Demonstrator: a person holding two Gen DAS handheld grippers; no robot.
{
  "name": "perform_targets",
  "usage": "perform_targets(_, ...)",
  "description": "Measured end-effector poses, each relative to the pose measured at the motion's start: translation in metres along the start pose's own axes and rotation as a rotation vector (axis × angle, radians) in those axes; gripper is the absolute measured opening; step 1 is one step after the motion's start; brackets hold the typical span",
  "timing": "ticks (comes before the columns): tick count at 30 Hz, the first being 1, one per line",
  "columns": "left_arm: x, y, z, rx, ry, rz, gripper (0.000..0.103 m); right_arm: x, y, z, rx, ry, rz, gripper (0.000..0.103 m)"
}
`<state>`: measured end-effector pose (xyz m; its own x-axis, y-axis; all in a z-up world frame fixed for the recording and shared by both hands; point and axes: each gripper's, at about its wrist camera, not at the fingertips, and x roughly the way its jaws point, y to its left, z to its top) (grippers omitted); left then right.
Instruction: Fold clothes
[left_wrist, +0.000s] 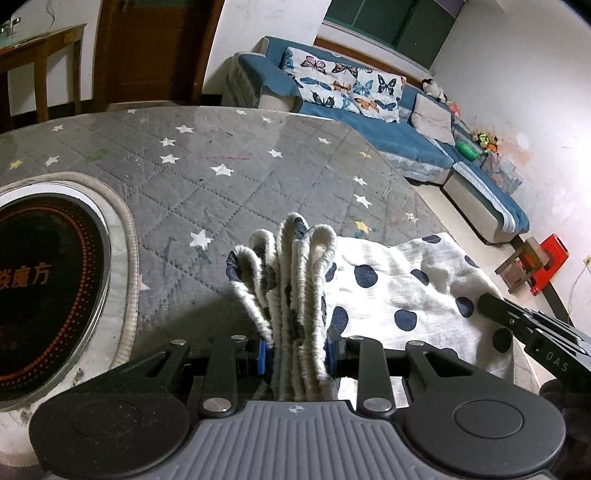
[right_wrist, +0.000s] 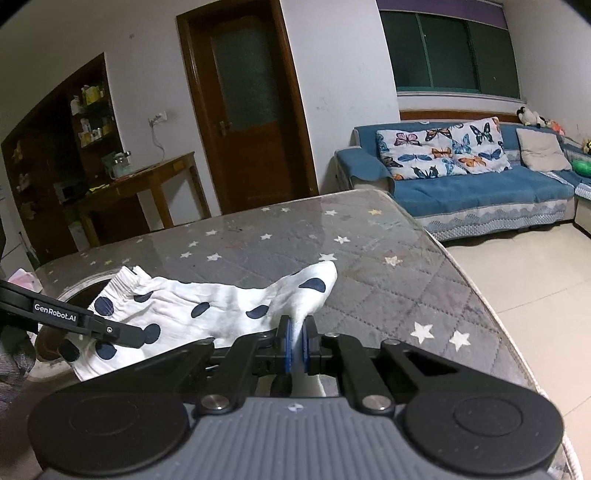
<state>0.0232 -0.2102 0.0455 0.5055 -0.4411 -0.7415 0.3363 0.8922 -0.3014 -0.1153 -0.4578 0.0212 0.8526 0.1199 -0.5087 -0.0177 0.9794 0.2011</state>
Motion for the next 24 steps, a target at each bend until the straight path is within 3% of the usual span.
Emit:
perform_targets(8, 0.008, 0.002, -0.002, 0.002, 0.021, 0.024, 0.035, 0.014, -0.007, -0.009, 0.022, 0.031, 0.000, 0.006)
perform_targets(12, 0.009, 0.002, -0.003, 0.006, 0.025, 0.035, 0.036, 0.020, -0.011, -0.012, 0.027, 0.049, -0.015, 0.012)
perform_targets(21, 0.010, 0.006, -0.004, 0.013, 0.033, 0.070, 0.051, 0.020, -0.017, -0.007, 0.019, 0.047, -0.041, 0.018)
perform_targets(24, 0.007, 0.007, -0.004, 0.014, 0.031, 0.076, 0.057, 0.021, -0.015, 0.000, 0.008, 0.040, -0.031, 0.027)
